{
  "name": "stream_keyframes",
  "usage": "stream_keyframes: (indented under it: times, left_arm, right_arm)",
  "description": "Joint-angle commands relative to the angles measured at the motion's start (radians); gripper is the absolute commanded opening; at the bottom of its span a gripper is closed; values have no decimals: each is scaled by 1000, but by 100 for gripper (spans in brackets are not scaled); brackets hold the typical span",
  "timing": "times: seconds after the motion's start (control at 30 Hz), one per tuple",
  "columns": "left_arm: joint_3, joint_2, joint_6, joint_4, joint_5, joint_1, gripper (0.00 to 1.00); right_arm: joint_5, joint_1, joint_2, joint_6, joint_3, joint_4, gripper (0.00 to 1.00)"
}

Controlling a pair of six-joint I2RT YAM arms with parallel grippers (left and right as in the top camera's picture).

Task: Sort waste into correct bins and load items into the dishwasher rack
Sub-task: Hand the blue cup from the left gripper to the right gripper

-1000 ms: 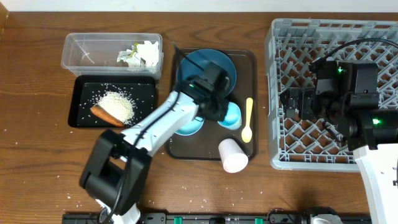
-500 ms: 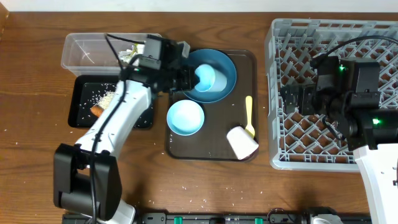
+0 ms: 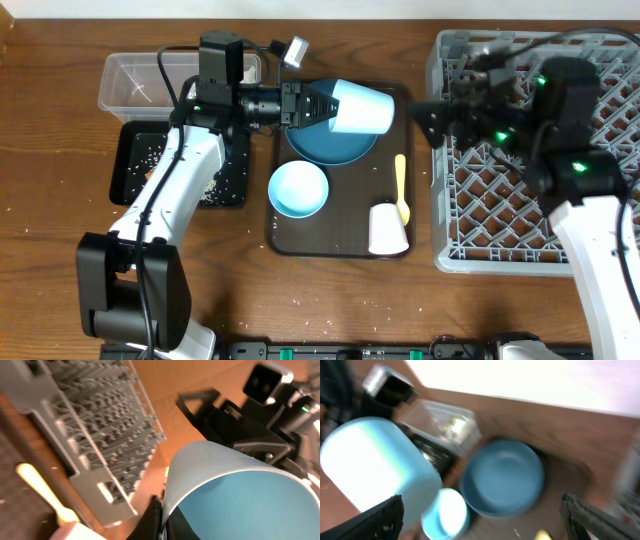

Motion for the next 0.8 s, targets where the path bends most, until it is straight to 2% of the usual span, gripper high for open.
stream_keyframes:
  times: [0.0, 0.17, 0.37, 0.5, 0.6, 0.7, 0.77]
  left_arm:
    - [17, -11, -72, 23, 92, 5, 6]
    - [17, -11, -129, 94, 92, 5, 6]
    - [17, -11, -286, 286, 87, 9, 6]
    - [17, -11, -340, 356, 66, 14, 6]
    - [16, -11, -341, 354, 70, 14, 6]
    - [16, -11, -356, 355, 69, 14, 6]
    - [16, -11, -356, 355, 70, 14, 6]
  right_arm:
    - [-185, 24, 31, 89, 2, 103, 95]
    - [-288, 55, 61, 112, 2, 237, 93]
    - [-332, 90, 76, 111, 2, 240, 92]
    - [-334, 112, 76, 111, 2, 240, 88]
    - [-334, 116, 76, 107, 2, 243, 81]
    - [-335, 116, 76, 107, 2, 250, 65]
    - [-335, 121, 76, 107, 2, 254, 63]
